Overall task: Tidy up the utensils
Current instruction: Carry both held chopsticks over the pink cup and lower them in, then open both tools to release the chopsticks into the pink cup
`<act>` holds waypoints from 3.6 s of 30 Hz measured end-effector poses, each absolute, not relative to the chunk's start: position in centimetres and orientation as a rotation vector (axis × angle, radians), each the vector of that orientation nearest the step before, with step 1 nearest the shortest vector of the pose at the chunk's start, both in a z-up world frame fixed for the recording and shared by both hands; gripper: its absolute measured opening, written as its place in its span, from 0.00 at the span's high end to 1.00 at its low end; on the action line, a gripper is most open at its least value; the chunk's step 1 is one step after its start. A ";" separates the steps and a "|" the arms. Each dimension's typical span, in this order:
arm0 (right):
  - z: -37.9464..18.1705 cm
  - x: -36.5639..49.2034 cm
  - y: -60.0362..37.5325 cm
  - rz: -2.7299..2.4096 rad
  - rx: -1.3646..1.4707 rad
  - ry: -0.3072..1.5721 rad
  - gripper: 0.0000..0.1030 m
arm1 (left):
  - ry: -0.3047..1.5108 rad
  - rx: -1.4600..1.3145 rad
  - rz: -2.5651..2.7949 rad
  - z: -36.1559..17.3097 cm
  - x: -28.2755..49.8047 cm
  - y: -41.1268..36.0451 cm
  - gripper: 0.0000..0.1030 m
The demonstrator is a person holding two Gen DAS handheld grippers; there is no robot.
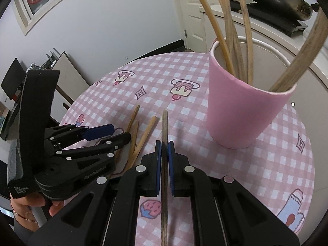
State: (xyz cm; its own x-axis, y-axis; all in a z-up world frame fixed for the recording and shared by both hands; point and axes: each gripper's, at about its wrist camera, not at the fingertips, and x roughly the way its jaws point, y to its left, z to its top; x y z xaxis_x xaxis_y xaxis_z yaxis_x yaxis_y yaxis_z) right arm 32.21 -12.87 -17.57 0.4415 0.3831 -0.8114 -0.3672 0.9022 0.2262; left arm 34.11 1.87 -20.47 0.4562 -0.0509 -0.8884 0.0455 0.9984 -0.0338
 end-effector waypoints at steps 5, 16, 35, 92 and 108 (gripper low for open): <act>-17.2 32.4 -12.8 0.476 0.018 1.003 0.95 | 1.084 0.000 -0.067 -20.5 35.1 1.1 0.92; -14.1 30.5 -13.8 0.488 0.024 0.934 0.95 | 0.970 -0.129 -0.151 -16.2 32.5 3.3 0.95; -1.5 23.5 -18.4 0.471 0.031 0.619 0.95 | 0.563 -0.220 -0.273 -2.1 22.3 1.1 0.95; -1.5 35.5 -27.1 0.468 0.123 0.392 0.95 | 0.440 -0.164 -0.203 -3.7 33.7 -6.7 0.94; -0.7 35.0 -27.1 0.450 0.115 0.403 0.92 | 0.506 -0.151 -0.248 -3.8 33.3 -7.0 0.93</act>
